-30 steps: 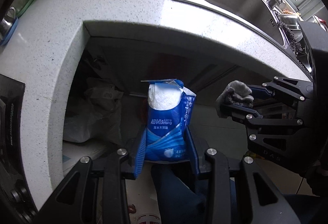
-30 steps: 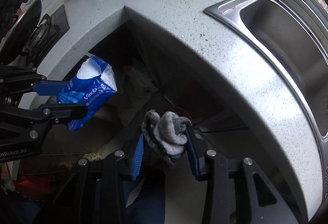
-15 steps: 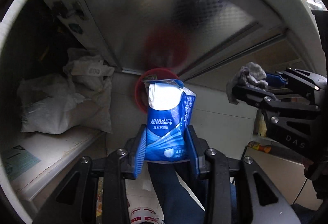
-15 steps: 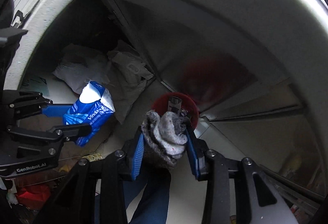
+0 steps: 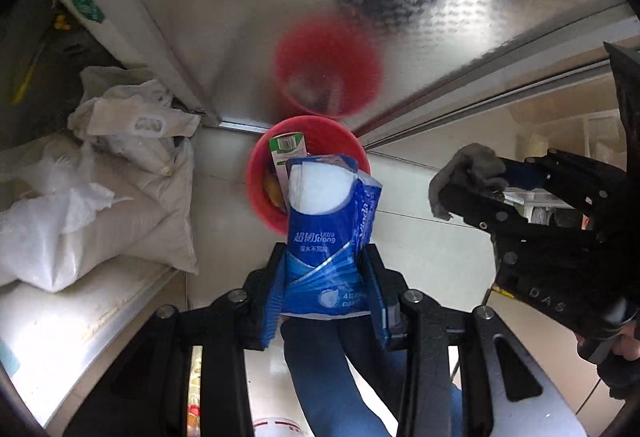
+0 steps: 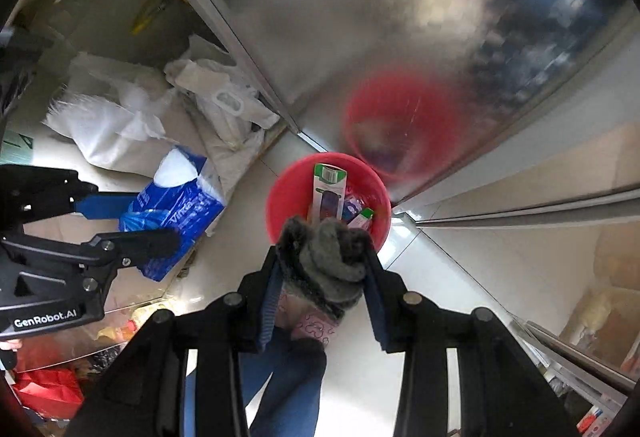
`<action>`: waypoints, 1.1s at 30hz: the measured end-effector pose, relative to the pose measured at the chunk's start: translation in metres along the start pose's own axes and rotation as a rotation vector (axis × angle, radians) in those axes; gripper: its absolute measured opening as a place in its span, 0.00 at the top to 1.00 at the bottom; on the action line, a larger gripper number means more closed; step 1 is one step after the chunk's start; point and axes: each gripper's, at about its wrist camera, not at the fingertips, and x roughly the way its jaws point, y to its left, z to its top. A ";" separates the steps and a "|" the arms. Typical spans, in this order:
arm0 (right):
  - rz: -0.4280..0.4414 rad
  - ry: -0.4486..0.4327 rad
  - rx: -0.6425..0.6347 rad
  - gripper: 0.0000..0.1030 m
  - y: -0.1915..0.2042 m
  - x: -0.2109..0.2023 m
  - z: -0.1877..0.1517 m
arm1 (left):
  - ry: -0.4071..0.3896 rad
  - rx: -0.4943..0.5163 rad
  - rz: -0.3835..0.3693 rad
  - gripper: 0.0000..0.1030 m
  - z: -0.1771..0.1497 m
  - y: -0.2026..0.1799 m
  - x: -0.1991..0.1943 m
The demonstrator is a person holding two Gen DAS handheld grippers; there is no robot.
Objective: Collect trash
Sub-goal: 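Open both tools over the bin, dropping the pack and cloth in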
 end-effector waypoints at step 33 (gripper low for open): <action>0.017 0.008 0.007 0.65 -0.008 0.013 -0.009 | -0.007 -0.014 0.132 0.09 0.006 0.017 0.019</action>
